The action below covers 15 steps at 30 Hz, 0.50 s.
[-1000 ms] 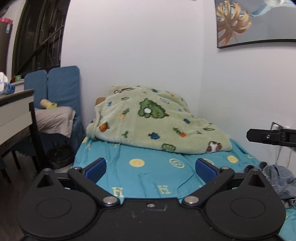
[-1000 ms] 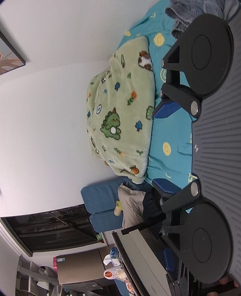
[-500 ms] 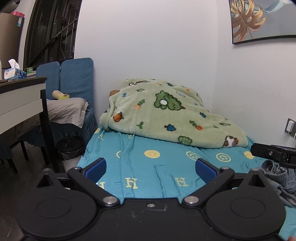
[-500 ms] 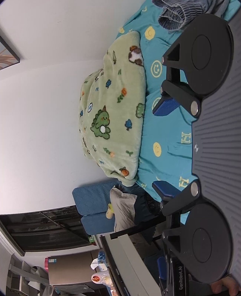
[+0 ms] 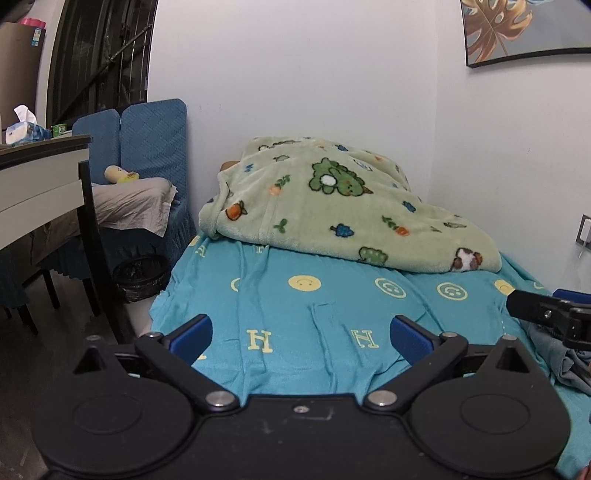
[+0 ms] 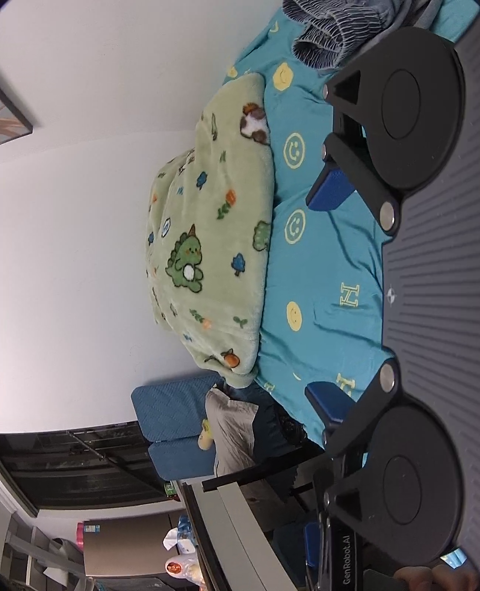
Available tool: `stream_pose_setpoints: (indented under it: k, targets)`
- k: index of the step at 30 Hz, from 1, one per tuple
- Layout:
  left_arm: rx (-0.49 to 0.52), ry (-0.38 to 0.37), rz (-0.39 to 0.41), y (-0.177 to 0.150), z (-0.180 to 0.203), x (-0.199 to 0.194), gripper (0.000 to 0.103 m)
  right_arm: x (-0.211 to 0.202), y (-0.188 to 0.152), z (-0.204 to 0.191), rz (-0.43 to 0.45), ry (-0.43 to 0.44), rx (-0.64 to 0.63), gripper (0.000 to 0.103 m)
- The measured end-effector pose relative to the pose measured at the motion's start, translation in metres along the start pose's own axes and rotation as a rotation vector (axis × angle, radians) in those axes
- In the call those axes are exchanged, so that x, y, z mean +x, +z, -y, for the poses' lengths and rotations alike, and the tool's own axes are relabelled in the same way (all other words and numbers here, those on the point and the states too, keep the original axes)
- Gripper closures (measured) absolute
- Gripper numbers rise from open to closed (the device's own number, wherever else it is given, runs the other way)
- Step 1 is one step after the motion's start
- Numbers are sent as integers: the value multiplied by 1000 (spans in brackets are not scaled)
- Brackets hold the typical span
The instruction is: Fold clothes
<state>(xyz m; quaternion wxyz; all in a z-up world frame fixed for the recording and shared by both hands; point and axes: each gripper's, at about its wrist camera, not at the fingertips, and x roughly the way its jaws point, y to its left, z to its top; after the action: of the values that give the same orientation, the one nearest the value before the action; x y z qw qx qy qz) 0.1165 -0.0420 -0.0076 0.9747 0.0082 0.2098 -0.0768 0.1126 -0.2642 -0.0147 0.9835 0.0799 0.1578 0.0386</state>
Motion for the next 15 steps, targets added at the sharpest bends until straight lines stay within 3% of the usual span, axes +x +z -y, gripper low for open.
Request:
stream_pose_setpoints:
  k: [15]
  targets:
    - [7,11,-8,-4,2,4,0,6,-6,-2,-26,-13,-20,0]
